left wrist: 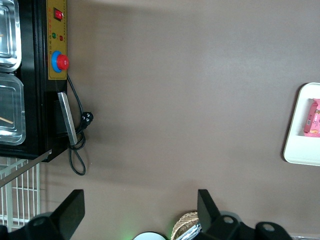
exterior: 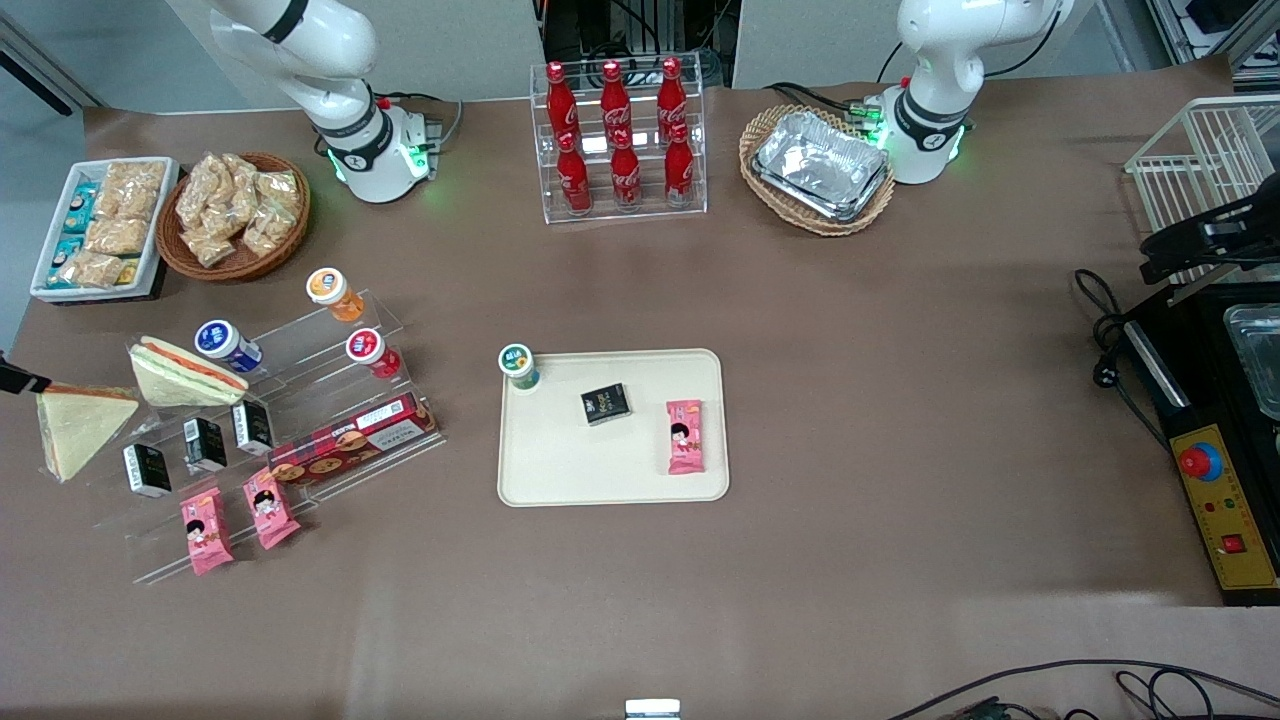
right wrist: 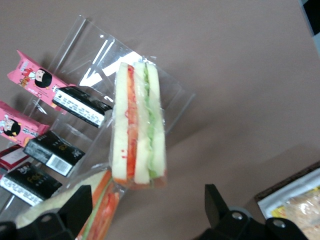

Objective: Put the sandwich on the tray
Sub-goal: 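Lift the wrapped sandwich up out of the acrylic rack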

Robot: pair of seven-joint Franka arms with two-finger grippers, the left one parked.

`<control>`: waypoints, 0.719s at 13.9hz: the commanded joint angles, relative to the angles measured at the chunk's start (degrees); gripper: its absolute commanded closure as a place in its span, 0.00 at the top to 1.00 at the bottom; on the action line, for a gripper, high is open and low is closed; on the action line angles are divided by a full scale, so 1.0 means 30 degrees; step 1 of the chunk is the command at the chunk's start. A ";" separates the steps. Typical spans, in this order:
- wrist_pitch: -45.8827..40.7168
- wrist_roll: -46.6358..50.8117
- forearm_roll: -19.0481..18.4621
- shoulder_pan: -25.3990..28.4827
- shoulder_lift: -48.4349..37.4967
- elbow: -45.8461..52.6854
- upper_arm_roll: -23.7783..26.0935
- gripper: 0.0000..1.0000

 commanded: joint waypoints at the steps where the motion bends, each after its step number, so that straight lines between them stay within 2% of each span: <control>1: 0.1030 -0.0179 0.1420 0.0029 0.0667 -0.0081 0.0158 1.00; 6: 0.1586 -0.0470 0.1452 -0.0028 0.1078 -0.0460 0.0217 1.00; 7: 0.1791 -0.0675 0.1481 -0.0028 0.1107 -0.0549 0.0217 0.96; 10: 0.1793 -0.0794 0.1598 0.0029 0.1136 -0.0550 0.0217 0.62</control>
